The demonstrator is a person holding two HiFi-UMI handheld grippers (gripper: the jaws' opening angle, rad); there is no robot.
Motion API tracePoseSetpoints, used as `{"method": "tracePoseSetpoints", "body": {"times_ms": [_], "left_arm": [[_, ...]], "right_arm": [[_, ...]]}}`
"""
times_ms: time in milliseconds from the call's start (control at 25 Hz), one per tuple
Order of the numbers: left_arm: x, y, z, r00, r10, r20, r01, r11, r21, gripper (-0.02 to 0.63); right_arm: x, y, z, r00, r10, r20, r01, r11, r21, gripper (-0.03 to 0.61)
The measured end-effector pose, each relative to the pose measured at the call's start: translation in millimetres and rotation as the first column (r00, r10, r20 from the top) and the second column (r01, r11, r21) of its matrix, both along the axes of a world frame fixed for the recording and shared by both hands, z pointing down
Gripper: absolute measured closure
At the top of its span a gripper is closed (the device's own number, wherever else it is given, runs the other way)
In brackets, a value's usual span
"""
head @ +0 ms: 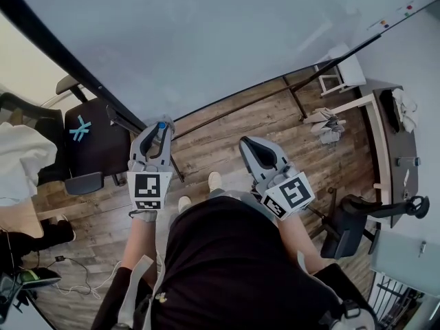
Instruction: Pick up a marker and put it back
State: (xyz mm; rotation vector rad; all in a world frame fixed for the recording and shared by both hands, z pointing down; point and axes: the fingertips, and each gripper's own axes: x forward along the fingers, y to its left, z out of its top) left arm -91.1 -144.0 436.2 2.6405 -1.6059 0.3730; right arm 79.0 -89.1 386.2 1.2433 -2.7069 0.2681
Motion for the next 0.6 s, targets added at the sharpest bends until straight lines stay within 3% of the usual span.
{"method": "tracePoseSetpoints", "body": {"times_ms": [600], "left_arm": [[50.0, 0.9, -62.3, 0.990, 0.135, 0.043, -0.139, 0.986, 0.098, 0.541]], "right_arm": [[29.0, 4.5, -25.3, 0.993, 0.099, 0.061, -0.101, 0.994, 0.038, 0.561]]}}
